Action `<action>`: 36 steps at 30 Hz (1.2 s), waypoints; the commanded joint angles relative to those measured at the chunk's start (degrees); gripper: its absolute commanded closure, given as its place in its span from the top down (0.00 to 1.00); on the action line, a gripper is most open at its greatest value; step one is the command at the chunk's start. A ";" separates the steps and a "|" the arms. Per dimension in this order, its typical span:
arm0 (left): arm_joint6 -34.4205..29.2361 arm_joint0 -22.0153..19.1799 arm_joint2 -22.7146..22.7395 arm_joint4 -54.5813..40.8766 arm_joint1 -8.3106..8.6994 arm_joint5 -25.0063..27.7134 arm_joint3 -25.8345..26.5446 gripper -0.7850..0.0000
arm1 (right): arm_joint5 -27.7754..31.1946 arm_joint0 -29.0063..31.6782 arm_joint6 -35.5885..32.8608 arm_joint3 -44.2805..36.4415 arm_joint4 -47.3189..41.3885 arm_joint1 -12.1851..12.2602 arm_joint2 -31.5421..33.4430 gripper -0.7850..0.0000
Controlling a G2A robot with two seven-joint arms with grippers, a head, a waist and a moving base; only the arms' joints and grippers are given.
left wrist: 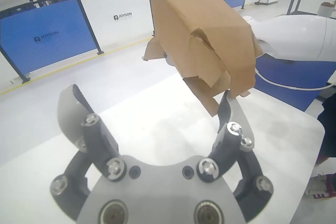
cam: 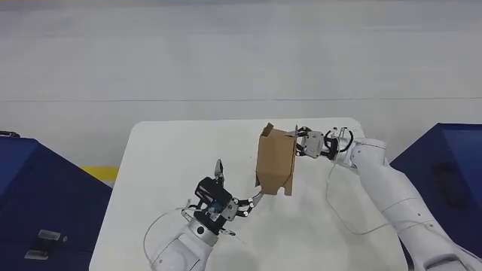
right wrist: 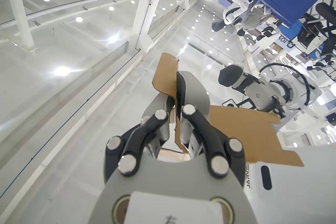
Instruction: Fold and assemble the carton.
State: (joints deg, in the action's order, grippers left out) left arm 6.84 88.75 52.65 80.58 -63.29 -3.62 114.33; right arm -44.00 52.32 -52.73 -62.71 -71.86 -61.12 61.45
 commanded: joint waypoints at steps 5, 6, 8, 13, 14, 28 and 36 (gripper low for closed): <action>2.50 -0.42 -1.05 2.57 -0.61 -1.02 -0.41 1.00 | 0.57 0.41 0.34 -0.72 0.78 -0.05 0.00 0.00; 2.71 -0.31 -1.13 2.71 -0.67 -1.23 -0.51 1.00 | 0.59 0.50 0.33 -0.81 0.82 -0.05 0.01 0.00; 3.48 -0.23 -1.15 2.83 -0.83 -1.45 -0.62 1.00 | 0.57 0.76 0.25 -1.20 1.00 -0.06 -0.01 0.00; 5.56 0.11 -1.22 4.30 -1.20 -2.82 -1.34 0.99 | 0.22 1.37 0.43 -1.61 0.78 -0.21 -0.30 0.00; 6.02 0.18 -1.30 4.48 -1.29 -3.00 -1.37 0.98 | 0.21 1.47 0.47 -1.70 0.75 -0.25 -0.39 0.00; 6.73 0.84 -1.48 5.89 -2.27 -4.12 -2.20 0.44 | 0.22 2.37 1.00 -2.23 0.16 -0.56 -0.33 0.00; 7.36 1.22 -1.09 5.98 -2.68 -3.63 -2.14 0.40 | 0.21 2.64 1.73 -2.30 0.06 -0.85 -0.71 0.00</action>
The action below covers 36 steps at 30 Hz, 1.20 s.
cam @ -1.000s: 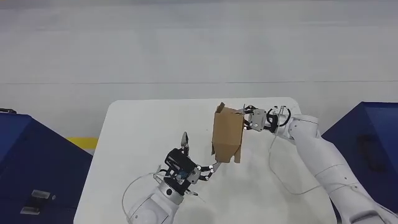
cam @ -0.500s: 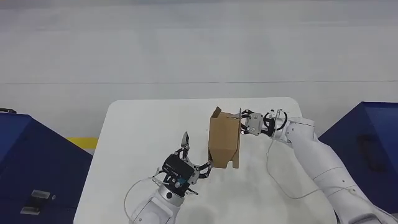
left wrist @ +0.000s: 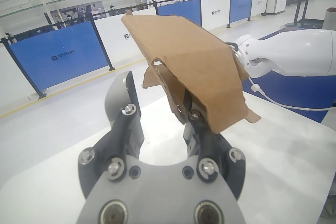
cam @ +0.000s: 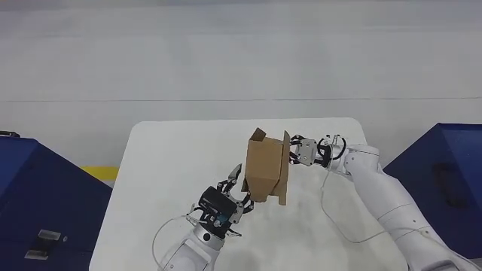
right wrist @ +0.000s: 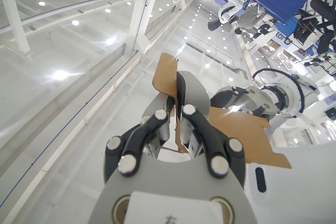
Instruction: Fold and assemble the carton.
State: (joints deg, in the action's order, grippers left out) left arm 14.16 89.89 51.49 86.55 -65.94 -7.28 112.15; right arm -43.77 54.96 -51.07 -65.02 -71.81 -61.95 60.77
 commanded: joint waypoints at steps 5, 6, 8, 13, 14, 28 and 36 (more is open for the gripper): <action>0.33 0.44 0.51 0.21 -0.20 0.45 0.14 0.35 | 0.07 0.07 0.37 -0.18 0.03 -0.13 0.03 0.00; 0.39 0.47 0.60 0.27 -0.24 0.56 0.12 0.34 | 0.19 0.12 0.39 -0.28 0.07 -0.14 0.07 0.00; 0.49 0.53 0.74 0.31 -0.32 0.72 0.00 0.34 | 0.15 0.19 0.43 -0.46 0.18 -0.15 0.10 0.00; -0.06 0.63 0.95 -0.09 -0.56 1.30 -0.01 0.00 | 0.34 0.41 0.48 -1.22 0.34 -0.18 0.30 0.02; -0.06 0.63 1.05 -0.09 -0.61 1.43 -0.04 0.00 | 0.36 0.51 0.52 -1.45 0.43 -0.17 0.36 0.09; -0.79 2.00 3.48 -1.58 -0.86 2.48 0.63 0.00 | 2.46 0.61 1.18 -0.46 6.17 1.40 4.98 1.00; -1.75 2.46 4.79 -5.15 -0.85 3.85 1.27 0.00 | 3.31 0.33 1.27 -0.77 9.75 2.04 6.00 1.00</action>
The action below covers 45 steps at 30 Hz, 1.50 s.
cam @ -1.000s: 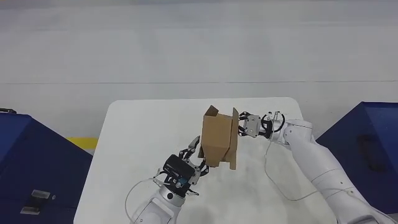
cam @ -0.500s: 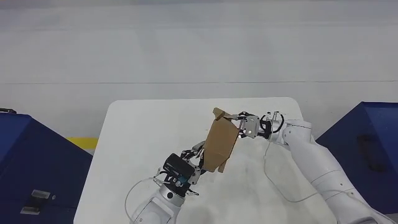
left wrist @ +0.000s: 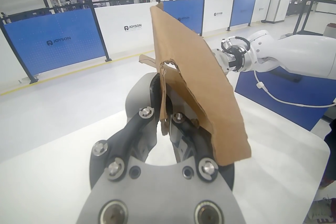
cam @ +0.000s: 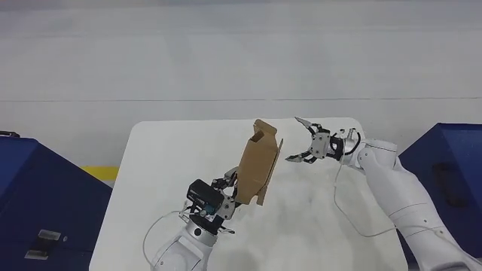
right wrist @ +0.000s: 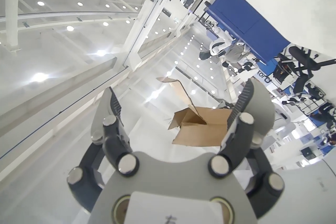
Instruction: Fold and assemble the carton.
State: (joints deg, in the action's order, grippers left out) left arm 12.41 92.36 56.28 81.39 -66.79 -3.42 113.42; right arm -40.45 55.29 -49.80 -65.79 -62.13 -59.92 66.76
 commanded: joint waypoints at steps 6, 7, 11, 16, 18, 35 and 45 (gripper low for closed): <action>-5.24 -0.29 0.22 5.05 0.18 0.82 0.33 0.00 | -15.20 -0.47 1.14 -1.70 -7.77 0.94 -1.40 1.00; -6.17 -0.08 0.17 3.47 0.18 2.45 1.05 0.00 | -17.55 -1.24 3.50 -2.01 -12.05 1.41 -2.24 1.00; -8.32 0.22 1.84 -2.20 0.40 7.06 2.36 0.00 | -17.55 -2.58 3.50 -0.81 -19.02 3.09 -6.57 1.00; -8.32 0.22 1.84 -2.20 0.40 7.06 2.36 0.00 | -17.55 -2.58 3.50 -0.81 -19.02 3.09 -6.57 1.00; -8.32 0.22 1.84 -2.20 0.40 7.06 2.36 0.00 | -17.55 -2.58 3.50 -0.81 -19.02 3.09 -6.57 1.00; -11.60 0.53 6.05 -9.66 0.49 5.92 2.96 0.00 | -17.55 -3.84 3.49 -2.90 -26.56 5.75 -2.64 1.00; -16.87 2.13 9.62 -25.81 0.30 7.54 5.33 0.00 | 12.59 1.65 -4.51 -10.01 -12.17 7.61 6.82 1.00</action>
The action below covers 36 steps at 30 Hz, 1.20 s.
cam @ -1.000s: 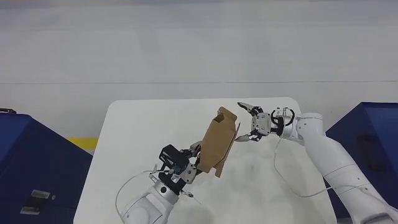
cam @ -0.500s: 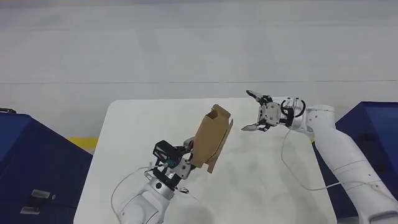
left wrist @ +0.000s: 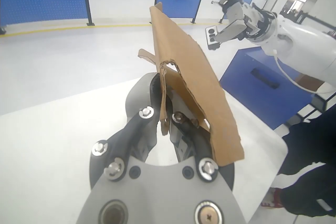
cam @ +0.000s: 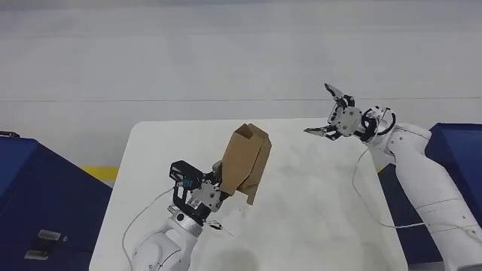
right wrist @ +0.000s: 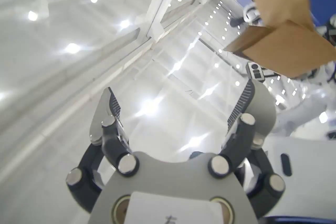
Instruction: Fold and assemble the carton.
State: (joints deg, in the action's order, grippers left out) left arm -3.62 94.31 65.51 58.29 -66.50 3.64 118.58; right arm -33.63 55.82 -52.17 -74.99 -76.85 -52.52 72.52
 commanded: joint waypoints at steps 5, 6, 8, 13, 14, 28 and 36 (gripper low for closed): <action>-7.38 0.21 1.61 -14.51 0.02 4.08 0.25 0.00 | 42.58 9.31 -0.02 -9.19 22.79 0.52 4.52 1.00; -8.44 -0.05 1.77 -15.38 0.05 4.49 0.24 0.00 | 50.22 10.99 3.39 -10.68 27.16 0.27 4.38 1.00; -9.14 -0.39 2.02 -14.34 0.10 4.33 0.29 0.00 | 54.47 12.03 5.71 -11.45 29.39 0.06 4.11 1.00; -9.14 -0.39 2.02 -14.34 0.10 4.33 0.29 0.00 | 54.47 12.03 5.71 -11.45 29.39 0.06 4.11 1.00; -9.14 -0.39 2.02 -14.34 0.10 4.33 0.29 0.00 | 54.47 12.03 5.71 -11.45 29.39 0.06 4.11 1.00; -28.14 -3.62 3.25 -53.34 -0.24 3.00 -2.93 0.00 | 80.96 16.45 -4.79 -18.70 45.79 2.20 9.71 1.00; -31.83 -4.32 4.27 -58.70 0.02 2.82 -3.37 0.00 | 72.86 15.54 -12.89 -16.30 39.29 4.07 9.45 1.00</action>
State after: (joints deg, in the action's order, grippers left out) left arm -35.40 89.93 69.71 -0.41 -66.51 6.41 115.18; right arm 39.78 71.94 -64.51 -91.74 -38.56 -48.48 82.42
